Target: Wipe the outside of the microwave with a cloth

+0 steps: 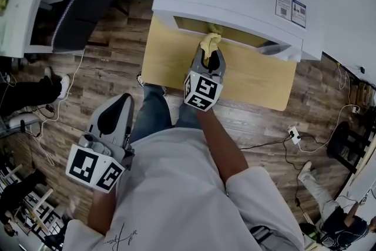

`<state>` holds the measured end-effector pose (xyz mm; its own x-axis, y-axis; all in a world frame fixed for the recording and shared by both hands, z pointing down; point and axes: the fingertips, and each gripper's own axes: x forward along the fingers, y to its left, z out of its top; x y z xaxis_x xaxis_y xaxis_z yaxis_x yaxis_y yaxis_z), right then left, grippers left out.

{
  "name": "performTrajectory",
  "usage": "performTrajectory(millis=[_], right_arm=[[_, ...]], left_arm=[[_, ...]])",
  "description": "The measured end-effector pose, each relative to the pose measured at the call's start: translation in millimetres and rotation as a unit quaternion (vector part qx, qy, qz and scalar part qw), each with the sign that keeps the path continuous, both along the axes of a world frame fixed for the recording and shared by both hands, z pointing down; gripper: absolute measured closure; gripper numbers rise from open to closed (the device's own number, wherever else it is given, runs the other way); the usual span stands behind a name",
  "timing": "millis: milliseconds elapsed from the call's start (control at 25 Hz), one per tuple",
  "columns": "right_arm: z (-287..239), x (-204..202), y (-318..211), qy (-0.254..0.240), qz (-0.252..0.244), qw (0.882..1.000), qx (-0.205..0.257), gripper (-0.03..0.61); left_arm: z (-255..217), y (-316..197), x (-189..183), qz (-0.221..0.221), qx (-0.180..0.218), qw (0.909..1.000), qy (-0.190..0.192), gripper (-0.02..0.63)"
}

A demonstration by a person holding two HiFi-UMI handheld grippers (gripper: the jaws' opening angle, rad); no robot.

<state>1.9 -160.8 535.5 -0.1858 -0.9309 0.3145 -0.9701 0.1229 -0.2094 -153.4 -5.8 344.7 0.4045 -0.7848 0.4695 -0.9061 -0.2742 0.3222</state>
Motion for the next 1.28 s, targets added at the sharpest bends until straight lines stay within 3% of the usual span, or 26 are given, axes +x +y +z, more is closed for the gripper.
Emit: performTrajectory(millis=[1280], right_arm=[[3.9, -80.7, -5.8, -0.008, -0.062, 0.998, -0.005, 0.459]], left_arm=[[6.2, 0.3, -43.2, -0.039, -0.014, 0.9991, 0.0, 0.623]])
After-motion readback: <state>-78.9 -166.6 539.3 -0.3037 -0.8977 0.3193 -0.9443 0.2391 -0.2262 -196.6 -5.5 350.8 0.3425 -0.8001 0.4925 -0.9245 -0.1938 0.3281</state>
